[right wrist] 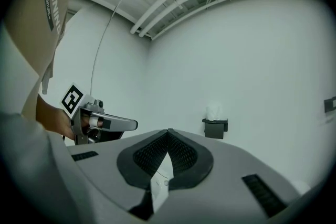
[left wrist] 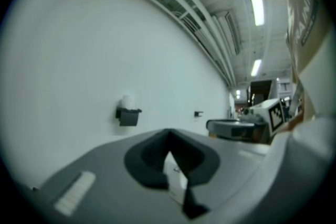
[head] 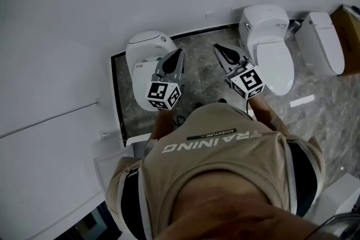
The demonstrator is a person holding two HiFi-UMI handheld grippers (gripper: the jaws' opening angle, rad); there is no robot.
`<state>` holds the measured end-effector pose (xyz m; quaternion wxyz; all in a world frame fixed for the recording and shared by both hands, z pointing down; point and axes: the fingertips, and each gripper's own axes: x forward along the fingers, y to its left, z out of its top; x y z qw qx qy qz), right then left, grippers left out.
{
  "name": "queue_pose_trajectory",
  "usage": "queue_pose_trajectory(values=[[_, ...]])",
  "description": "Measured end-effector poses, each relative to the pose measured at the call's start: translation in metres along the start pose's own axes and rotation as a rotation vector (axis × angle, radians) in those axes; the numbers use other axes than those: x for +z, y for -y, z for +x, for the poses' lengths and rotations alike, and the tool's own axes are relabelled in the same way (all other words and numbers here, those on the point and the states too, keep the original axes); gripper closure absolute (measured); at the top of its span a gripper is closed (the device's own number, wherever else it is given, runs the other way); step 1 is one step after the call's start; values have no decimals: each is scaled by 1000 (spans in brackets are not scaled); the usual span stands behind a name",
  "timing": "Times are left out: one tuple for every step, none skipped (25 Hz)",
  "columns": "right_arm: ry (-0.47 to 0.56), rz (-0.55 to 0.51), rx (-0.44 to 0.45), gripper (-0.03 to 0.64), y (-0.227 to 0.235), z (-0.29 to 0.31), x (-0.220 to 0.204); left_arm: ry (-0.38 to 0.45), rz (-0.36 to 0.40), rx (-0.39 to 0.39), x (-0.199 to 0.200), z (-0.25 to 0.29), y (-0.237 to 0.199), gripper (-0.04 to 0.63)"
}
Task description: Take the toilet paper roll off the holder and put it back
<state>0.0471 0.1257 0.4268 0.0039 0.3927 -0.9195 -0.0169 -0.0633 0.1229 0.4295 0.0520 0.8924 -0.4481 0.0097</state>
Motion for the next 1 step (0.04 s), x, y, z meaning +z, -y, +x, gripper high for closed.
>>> queue_pose_trajectory(values=[[0,-8,4,603,-3,1,1,-2,-2,-3,-1,-1,0,595]])
